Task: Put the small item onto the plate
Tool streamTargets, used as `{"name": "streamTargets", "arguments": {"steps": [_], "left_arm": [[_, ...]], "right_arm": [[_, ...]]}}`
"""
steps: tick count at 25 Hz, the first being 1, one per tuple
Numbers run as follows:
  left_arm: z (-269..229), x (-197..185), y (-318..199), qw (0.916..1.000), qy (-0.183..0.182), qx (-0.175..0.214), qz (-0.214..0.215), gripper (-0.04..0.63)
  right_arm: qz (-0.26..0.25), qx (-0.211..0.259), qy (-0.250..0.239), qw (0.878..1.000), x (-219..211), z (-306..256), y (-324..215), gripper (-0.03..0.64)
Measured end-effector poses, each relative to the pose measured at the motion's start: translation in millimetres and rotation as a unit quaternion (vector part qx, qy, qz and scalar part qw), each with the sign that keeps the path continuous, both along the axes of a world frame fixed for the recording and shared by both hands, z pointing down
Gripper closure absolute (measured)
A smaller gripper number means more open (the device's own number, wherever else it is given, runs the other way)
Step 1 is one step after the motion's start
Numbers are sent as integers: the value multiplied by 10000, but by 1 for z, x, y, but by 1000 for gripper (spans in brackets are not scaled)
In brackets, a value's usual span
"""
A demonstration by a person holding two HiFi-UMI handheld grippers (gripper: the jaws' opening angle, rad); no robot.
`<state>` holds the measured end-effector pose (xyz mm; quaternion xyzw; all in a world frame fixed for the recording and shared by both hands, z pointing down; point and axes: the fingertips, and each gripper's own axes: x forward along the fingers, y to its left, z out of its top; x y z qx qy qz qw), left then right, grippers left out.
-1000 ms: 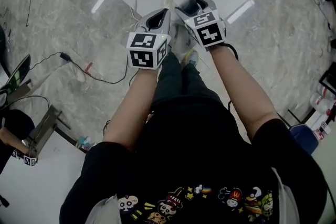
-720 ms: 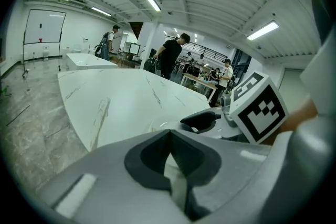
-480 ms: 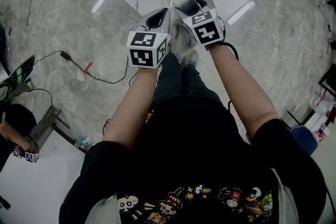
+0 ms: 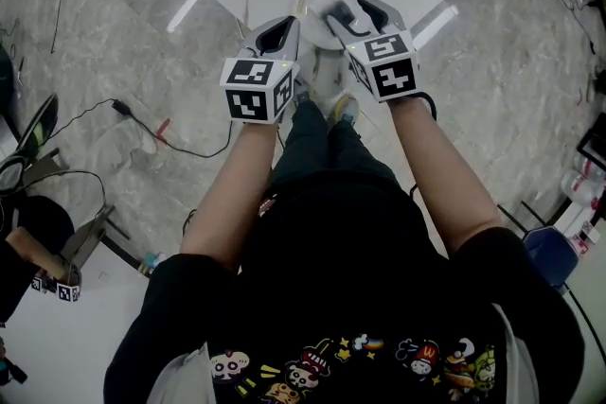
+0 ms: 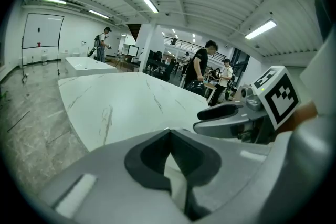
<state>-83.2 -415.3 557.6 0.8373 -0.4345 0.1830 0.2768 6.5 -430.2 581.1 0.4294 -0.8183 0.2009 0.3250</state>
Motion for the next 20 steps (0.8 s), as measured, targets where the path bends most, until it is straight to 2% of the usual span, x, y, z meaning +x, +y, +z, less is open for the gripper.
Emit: {"name": "streamTargets", "arguments": {"steps": [1,4,9,12,16,20], "left_arm": [[-5,2,6,10000,-15,26,11,595],[-21,-1,15,9999,-74,137,49,595],[-31,-30,-21,9996,-163,206,86,595],[-38,-37,-23,9993,-194,301,111,595],[-54,-26,1,9988,-204,419,176,595],[-65,-17,0,9983,-176,484,290,595]], "right_arm": [[126,81,-63,9999,9,-10,6,380],[550,360,-220,9976,37,-43,15,412],[1215,755,-327,9892,65,-81,-16,464],[1554,998,-356,9821,84,-96,-11,502],[1761,1122,-320,9774,106,-110,19,511],[1888,1146,-266,9749,112,-115,23,511]]}}
